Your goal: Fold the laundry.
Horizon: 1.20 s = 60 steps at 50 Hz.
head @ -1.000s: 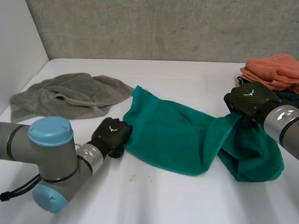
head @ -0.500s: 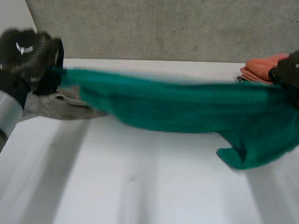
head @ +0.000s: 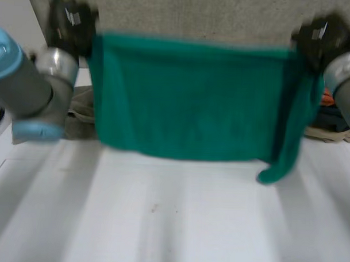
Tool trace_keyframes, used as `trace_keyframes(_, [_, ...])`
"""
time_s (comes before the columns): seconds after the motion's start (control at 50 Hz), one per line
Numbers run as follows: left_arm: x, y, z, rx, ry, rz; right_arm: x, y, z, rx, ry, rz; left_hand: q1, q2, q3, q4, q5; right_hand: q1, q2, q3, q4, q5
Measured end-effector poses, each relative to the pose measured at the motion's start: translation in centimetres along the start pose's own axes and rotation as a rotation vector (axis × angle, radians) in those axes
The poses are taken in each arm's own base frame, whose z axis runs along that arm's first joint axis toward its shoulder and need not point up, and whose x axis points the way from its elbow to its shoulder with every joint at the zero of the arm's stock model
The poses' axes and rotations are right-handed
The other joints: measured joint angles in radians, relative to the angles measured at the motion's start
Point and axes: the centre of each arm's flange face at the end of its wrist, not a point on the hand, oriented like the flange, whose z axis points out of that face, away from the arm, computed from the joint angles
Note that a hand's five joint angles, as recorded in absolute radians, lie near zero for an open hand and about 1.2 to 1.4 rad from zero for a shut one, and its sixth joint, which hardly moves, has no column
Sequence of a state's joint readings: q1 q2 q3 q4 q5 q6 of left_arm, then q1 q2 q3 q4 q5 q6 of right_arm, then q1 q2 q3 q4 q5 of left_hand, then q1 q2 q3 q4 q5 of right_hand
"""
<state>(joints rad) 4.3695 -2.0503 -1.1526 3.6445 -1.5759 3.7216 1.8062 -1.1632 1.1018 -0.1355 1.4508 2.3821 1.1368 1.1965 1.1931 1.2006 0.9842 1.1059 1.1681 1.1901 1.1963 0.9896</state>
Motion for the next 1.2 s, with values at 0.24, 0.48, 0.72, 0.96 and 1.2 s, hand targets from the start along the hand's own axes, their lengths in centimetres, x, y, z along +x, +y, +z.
trace_keyframes(0.24, [-3.2,-4.4,3.1,0.260,-0.228,-0.033,2.1,-3.7,1.9,0.382,0.302,0.033,0.000,0.000,0.000,0.000,0.009,0.000,0.006,0.001,0.000,0.010])
trace_keyframes(0.48, [3.1,4.9,-7.1,-0.126,0.060,-0.048,-8.5,6.2,-3.2,-0.043,-0.143,0.121,0.000,0.001,0.001,0.000,0.009,0.000,0.006,0.001,0.001,0.010])
trace_keyframes(0.72, [5.0,8.0,-12.9,-0.292,0.175,-0.045,-13.2,10.7,-7.6,-0.320,-0.383,0.248,0.000,0.002,0.002,0.000,0.009,-0.468,-0.503,-0.508,-0.516,-0.499])
trace_keyframes(0.96, [3.1,5.8,-12.2,-0.237,0.124,-0.046,-8.7,10.6,-7.4,-0.458,-0.370,0.592,0.000,0.002,0.002,0.000,0.009,-0.720,-0.778,-0.811,-0.830,-0.816])
trace_keyframes(1.2, [2.8,5.5,-12.1,-0.231,0.117,-0.045,-6.4,12.8,-7.7,-0.560,-0.403,0.637,0.000,0.002,0.002,0.000,0.009,-0.636,-0.701,-0.719,-0.719,-0.681])
